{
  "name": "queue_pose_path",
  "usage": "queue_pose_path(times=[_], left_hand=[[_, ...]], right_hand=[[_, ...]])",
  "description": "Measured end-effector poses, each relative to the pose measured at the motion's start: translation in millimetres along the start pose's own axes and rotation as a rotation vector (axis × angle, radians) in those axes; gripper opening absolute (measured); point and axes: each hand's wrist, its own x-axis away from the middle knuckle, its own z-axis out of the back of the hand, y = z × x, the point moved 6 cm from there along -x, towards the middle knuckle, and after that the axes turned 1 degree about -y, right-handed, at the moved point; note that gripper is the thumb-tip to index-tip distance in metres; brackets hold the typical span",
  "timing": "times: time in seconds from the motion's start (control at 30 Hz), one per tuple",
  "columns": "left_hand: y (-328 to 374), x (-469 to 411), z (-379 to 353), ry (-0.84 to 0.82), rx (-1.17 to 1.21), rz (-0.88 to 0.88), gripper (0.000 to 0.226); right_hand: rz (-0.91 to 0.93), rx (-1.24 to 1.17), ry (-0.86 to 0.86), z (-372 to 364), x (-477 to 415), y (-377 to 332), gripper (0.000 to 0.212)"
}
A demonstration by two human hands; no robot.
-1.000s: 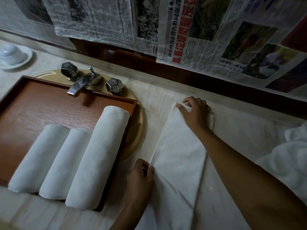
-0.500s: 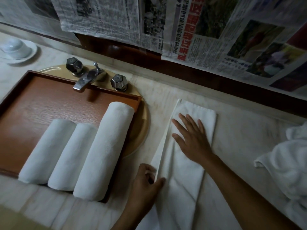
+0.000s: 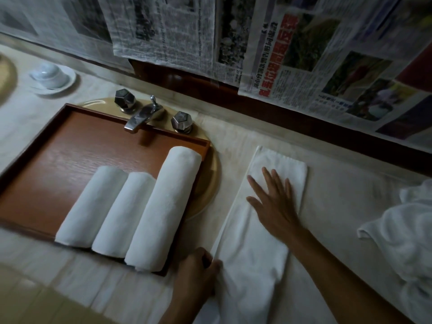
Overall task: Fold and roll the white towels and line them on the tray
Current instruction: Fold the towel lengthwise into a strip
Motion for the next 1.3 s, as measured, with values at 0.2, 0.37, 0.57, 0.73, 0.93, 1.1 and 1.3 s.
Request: queue_pose_path(times=[0.2, 0.37, 0.57, 0.73, 0.93, 1.1, 1.3], left_hand=[[3.1, 5.3, 1.6, -0.018, -0.012, 0.013, 0.024], [8.1, 22.3, -19.3, -0.090, -0.246, -0.094, 0.030], [-4.6, 50.0, -35.4, -0.426, 0.726, 0.321, 0.016], [-44.5, 52.1, -17.0, 0.072, 0.262, 0.187, 0.009], [-44.4, 53.2, -26.1, 0.281, 0.118, 0.035, 0.008], [-43.7, 54.2, -26.8, 0.273, 0.091, 0.008, 0.014], [-27.7, 68.6, -35.9, 0.152, -0.040, 0.033, 0.046]], right_hand=[[0.168, -0.018, -0.056, -20.1, 72.3, -43.2, 0.057], [0.186, 0.028, -0.090, -16.6, 60.2, -34.0, 0.056], [0.213, 0.025, -0.054, -9.1, 60.7, -32.9, 0.053], [0.234, 0.006, -0.015, -8.5, 60.9, -32.9, 0.053], [0.237, 0.009, -0.004, -15.1, 59.5, -30.6, 0.053], [0.189, -0.060, 0.041, -10.6, 81.1, -57.6, 0.053], [0.307, -0.044, 0.030, -34.8, 142.5, -79.1, 0.056]])
